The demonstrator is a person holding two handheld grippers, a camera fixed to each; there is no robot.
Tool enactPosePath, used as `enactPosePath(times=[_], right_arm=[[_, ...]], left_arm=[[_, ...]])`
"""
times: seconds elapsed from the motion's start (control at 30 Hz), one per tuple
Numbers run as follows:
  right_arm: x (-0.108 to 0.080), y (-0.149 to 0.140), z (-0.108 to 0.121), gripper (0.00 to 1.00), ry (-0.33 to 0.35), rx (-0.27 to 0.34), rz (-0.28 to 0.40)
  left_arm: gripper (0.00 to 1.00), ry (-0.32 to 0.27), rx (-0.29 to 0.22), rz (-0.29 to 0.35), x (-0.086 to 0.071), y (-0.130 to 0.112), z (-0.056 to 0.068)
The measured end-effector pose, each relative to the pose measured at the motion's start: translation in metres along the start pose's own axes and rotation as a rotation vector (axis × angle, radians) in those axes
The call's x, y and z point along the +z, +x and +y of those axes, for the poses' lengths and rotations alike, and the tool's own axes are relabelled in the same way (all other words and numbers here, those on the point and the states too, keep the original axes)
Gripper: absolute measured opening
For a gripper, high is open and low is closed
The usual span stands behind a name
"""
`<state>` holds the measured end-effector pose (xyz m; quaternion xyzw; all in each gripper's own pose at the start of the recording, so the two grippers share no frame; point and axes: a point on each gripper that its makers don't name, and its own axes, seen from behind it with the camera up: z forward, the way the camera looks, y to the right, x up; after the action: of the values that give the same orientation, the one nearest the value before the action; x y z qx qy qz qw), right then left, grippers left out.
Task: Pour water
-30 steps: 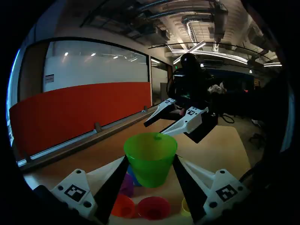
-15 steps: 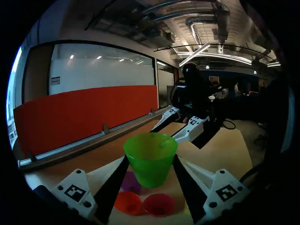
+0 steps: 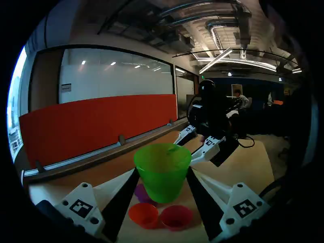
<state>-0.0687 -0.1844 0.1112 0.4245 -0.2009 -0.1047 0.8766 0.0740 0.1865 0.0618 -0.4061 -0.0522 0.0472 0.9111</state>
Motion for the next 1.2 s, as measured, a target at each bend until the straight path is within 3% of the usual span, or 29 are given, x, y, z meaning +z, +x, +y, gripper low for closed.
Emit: enactPosePath(times=[1.2], right_arm=[[0.046,-0.045,-0.012,1.00,0.052,0.009,-0.087]], left_arm=[[0.83,0.082,-0.013,0.005,-0.029,-0.007,-0.024]])
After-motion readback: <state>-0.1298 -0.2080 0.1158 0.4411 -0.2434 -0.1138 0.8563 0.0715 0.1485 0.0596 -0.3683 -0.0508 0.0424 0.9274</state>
